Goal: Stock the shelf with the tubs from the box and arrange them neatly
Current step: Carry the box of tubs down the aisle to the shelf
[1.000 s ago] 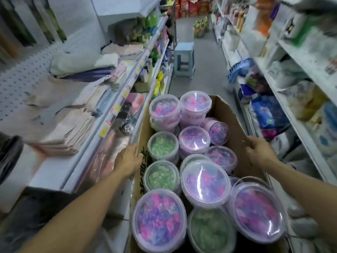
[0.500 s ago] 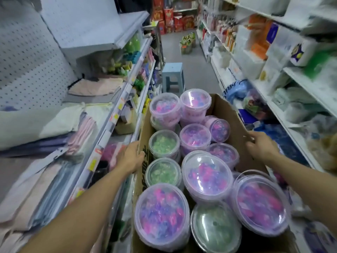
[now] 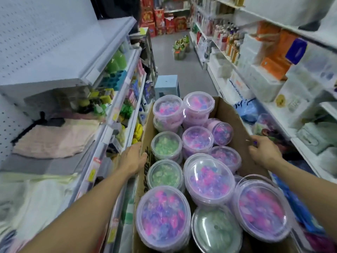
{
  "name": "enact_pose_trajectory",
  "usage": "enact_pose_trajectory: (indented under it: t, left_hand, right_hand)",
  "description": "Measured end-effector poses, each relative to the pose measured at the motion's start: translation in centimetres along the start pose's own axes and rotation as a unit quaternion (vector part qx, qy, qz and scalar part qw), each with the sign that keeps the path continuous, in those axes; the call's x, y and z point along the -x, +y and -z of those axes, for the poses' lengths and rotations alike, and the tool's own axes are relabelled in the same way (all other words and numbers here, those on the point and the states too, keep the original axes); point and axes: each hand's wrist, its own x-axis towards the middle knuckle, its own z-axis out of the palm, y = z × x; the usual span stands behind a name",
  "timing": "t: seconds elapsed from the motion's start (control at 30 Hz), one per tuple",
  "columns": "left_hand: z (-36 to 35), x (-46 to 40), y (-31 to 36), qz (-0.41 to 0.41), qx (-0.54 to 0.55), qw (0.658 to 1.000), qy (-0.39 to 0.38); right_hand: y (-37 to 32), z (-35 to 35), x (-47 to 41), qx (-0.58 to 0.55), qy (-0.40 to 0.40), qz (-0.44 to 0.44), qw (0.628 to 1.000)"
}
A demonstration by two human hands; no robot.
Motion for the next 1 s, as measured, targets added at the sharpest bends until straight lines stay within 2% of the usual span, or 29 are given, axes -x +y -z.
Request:
enact_pose_trajectory:
  t: [0.17,0.33,0.63,1.0]
  left_hand:
    - [-2.1,-14.9,1.3,-0.001,0.018,1.0,-0.024]
    - [-2.9,-29.7,3.5,0.03,-0.003,0.999,-0.018]
    - [-1.7,-55.6,6.3,0.036,-0.004,0.999,-0.002]
    - [-0.6,-88.4,6.6,0.03,0.018,0.999,0.015]
  right_hand:
    - [-2.8,-2.5,-15.1,0.001,-0.003,0.016,1.0]
    - [-6.3,-3.8,-30.1,-0.021,-0.043,0.003,0.999]
    - [-14.7,-6.0,-55.9,-0.013,-0.022,0.02,0.999]
    - [-26.3,-11.9,-84.9,-0.015,-0.024,-0.007,1.0]
